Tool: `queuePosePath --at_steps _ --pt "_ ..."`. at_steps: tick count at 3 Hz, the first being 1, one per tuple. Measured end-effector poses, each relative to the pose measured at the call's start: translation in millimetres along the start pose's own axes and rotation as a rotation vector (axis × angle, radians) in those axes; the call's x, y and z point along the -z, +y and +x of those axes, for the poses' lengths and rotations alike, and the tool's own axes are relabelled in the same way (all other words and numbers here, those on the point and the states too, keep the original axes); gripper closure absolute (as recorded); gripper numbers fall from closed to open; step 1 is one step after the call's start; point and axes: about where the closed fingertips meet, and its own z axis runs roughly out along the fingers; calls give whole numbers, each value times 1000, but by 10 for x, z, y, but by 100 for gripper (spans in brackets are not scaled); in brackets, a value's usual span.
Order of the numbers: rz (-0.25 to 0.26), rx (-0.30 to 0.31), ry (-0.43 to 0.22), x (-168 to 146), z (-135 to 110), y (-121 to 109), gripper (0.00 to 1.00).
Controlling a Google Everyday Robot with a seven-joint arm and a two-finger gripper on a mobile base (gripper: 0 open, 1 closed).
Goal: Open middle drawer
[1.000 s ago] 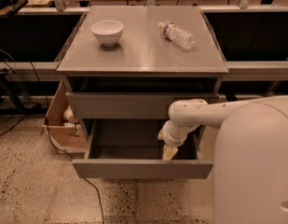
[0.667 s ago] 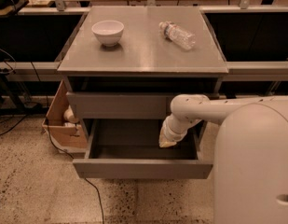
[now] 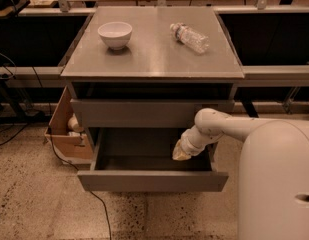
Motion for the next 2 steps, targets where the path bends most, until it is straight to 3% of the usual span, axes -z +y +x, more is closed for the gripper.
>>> queuePosePath --at_steps 1,2 --pt "-1 -92 -121 -410 89 -58 100" --pt "-9 -132 -166 -613 163 -76 100"
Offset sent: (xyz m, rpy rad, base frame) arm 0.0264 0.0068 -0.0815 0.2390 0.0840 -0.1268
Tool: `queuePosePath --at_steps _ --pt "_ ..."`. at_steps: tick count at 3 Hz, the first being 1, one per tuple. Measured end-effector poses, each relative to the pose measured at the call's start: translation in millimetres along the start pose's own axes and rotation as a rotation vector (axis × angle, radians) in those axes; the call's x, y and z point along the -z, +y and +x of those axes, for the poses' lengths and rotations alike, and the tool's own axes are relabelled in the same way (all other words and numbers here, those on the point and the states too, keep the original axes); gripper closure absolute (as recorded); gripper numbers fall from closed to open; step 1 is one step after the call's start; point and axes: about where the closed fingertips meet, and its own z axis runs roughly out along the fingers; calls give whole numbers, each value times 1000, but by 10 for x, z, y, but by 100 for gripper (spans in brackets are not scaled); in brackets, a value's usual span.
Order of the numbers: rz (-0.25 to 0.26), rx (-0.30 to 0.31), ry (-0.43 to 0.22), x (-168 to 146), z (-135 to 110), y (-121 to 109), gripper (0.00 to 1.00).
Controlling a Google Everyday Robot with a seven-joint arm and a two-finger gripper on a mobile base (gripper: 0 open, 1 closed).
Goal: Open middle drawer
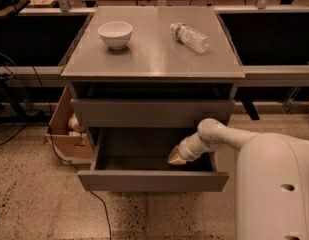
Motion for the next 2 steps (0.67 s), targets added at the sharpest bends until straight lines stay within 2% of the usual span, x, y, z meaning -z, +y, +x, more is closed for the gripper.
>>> queuePosePath --at_steps 1,2 --pt "-93 -34 -13 -266 167 135 100" --pt "-183 -63 -19 -426 233 319 100"
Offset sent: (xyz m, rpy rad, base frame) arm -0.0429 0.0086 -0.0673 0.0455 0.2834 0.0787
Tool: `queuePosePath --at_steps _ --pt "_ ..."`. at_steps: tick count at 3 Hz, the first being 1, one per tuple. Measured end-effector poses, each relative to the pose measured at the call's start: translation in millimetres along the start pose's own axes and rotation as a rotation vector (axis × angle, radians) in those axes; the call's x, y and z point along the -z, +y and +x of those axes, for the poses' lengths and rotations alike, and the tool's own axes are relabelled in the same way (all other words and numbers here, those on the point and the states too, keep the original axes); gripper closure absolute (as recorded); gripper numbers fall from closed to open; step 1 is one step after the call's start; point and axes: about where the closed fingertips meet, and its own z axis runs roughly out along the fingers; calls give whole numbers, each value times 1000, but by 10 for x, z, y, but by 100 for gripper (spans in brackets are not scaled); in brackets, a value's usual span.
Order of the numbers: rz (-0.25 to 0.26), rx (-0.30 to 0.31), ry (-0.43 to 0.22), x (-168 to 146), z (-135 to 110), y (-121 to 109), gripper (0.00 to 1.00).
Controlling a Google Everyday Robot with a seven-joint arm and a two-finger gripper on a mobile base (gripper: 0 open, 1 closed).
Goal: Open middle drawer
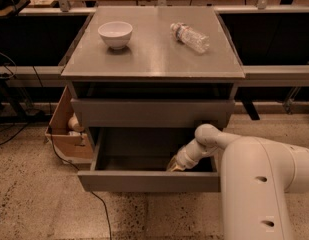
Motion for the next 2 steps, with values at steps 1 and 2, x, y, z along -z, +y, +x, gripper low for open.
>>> queuePosePath --at_steps 1,2 --pt "-89 -41 -18 -115 58 228 100" --pt "-139 -82 -38 -108 131 436 100"
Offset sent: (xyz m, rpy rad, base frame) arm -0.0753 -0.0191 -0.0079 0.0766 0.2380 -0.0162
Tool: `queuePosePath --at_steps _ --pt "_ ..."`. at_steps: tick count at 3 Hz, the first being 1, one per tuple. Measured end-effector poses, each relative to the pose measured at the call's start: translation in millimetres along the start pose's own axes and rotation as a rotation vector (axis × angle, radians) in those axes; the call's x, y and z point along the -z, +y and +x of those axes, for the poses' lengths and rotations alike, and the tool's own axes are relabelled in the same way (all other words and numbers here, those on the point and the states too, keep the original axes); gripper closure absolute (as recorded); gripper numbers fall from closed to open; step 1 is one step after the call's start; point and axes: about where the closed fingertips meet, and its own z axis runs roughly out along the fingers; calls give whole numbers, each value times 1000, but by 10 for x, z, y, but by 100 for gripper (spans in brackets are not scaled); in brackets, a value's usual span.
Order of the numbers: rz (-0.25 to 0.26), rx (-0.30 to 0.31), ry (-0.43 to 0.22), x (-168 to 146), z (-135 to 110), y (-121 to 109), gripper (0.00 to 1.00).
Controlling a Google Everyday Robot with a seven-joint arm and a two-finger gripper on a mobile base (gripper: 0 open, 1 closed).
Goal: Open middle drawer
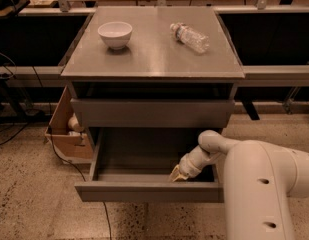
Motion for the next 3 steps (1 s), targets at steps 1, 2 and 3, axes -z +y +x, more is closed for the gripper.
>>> queuePosePath --at_steps 1,2,3 --pt "-39 -41 -59 33 44 222 100" --pt "-89 -58 -134 111 -52 471 100" --pt "-129 -67 -166 188 -82 634 100"
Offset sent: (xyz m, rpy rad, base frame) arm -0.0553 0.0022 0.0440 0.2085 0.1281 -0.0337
